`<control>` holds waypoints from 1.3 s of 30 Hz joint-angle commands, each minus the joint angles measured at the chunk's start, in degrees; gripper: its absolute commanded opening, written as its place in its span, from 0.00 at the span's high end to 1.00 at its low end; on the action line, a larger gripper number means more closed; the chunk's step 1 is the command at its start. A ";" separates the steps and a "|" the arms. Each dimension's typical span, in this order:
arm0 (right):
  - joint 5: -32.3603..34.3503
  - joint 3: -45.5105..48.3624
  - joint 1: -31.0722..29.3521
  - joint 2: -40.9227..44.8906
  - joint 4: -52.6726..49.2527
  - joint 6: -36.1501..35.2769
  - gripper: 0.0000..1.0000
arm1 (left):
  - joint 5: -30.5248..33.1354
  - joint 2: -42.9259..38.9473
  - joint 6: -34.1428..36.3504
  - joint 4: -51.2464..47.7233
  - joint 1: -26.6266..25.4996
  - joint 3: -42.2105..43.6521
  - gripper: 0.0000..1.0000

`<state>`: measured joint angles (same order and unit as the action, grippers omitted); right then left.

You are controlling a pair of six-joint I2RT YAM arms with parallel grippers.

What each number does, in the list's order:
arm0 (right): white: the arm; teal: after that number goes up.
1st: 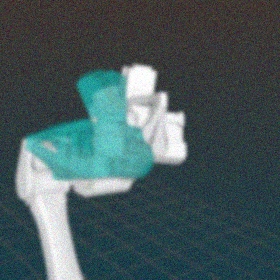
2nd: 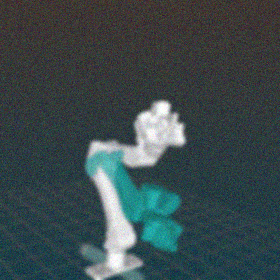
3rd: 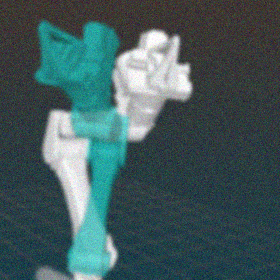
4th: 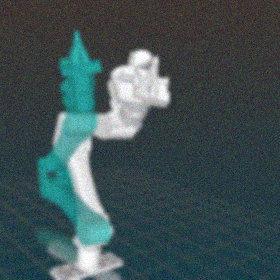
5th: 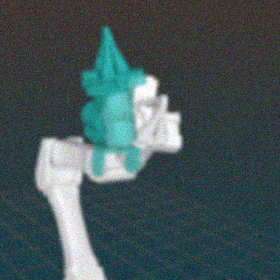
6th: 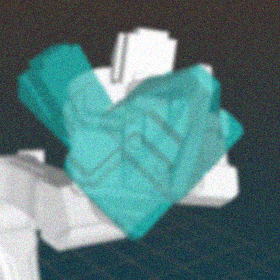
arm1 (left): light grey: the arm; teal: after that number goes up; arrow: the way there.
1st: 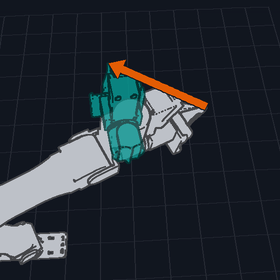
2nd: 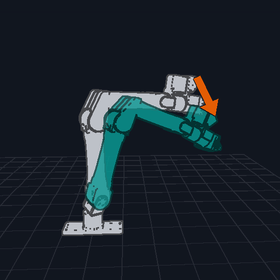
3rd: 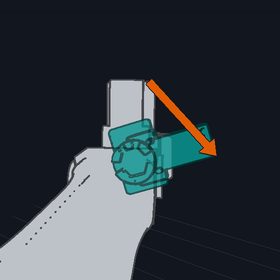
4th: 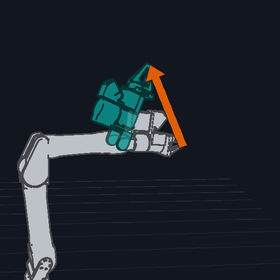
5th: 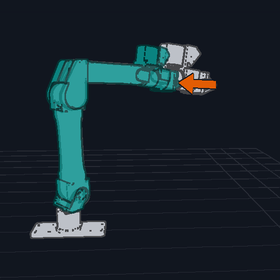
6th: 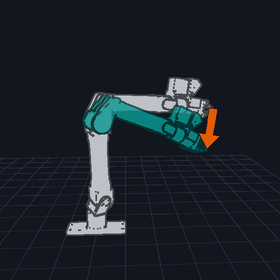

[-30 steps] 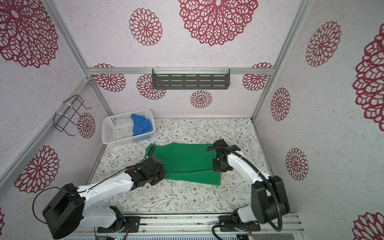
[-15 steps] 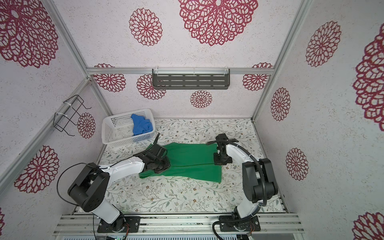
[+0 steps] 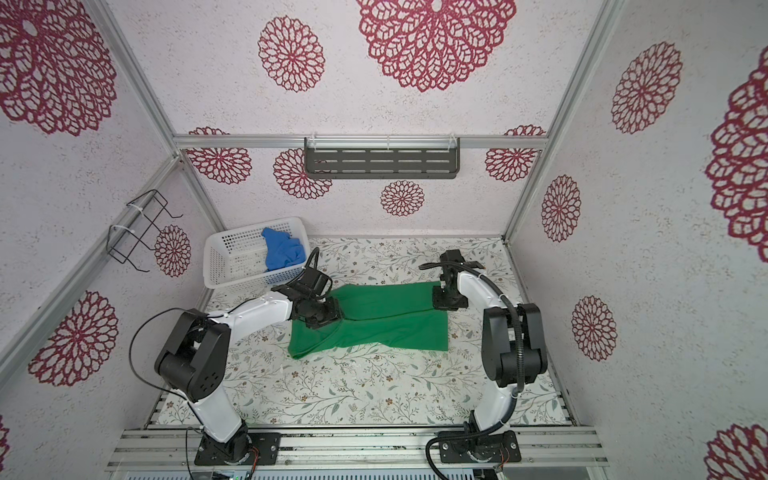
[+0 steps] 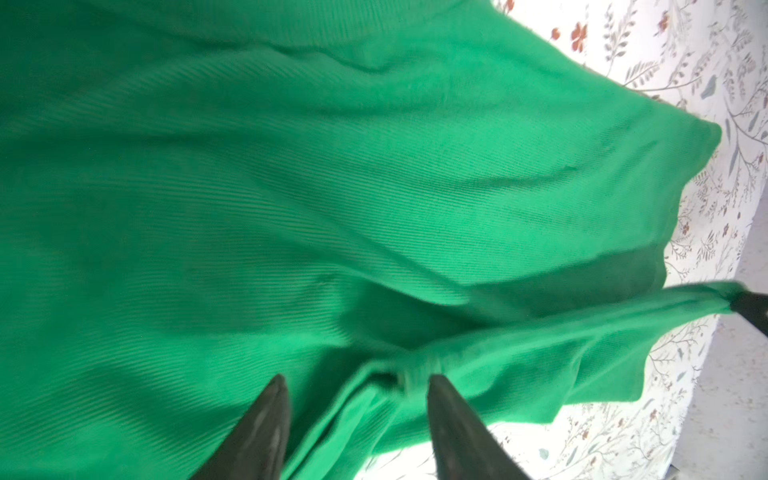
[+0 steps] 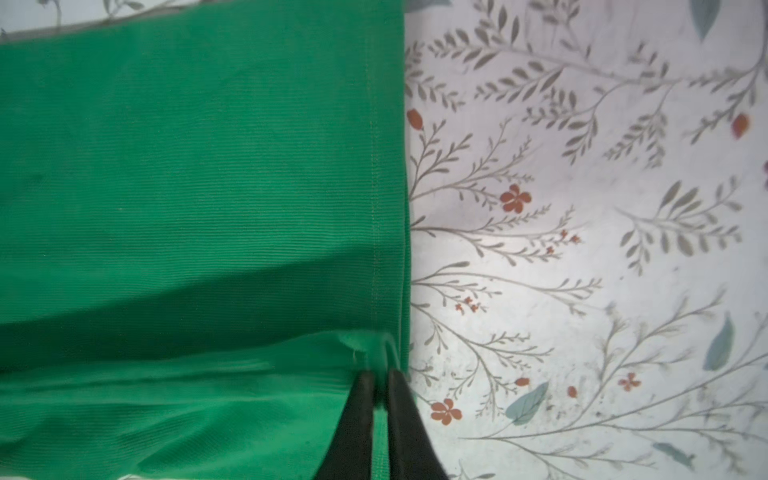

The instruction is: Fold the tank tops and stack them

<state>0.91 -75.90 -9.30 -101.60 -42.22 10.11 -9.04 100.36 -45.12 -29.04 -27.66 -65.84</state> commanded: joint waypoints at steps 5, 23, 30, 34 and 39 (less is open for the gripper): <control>-0.12 2.54 0.47 9.45 -2.65 2.07 0.72 | 7.95 -16.81 2.12 -10.83 0.67 5.47 0.40; -7.57 9.61 -29.69 7.68 27.75 -4.49 0.69 | 13.67 -37.76 -11.91 -5.26 2.86 34.42 0.49; -13.96 5.81 -30.73 -2.81 37.87 -10.98 0.50 | 11.83 -30.89 -8.94 -0.13 3.38 32.89 0.48; -16.36 3.16 -31.63 -6.30 37.20 -14.53 0.39 | 11.20 -28.52 -8.32 0.94 3.41 32.36 0.49; -18.82 -0.26 -32.34 -10.17 35.05 -16.80 0.39 | 11.12 -27.26 -8.05 1.62 3.49 32.27 0.57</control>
<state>-14.48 -73.67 -41.04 -111.11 -7.53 -3.20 2.09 72.49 -53.95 -29.23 -24.58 -32.18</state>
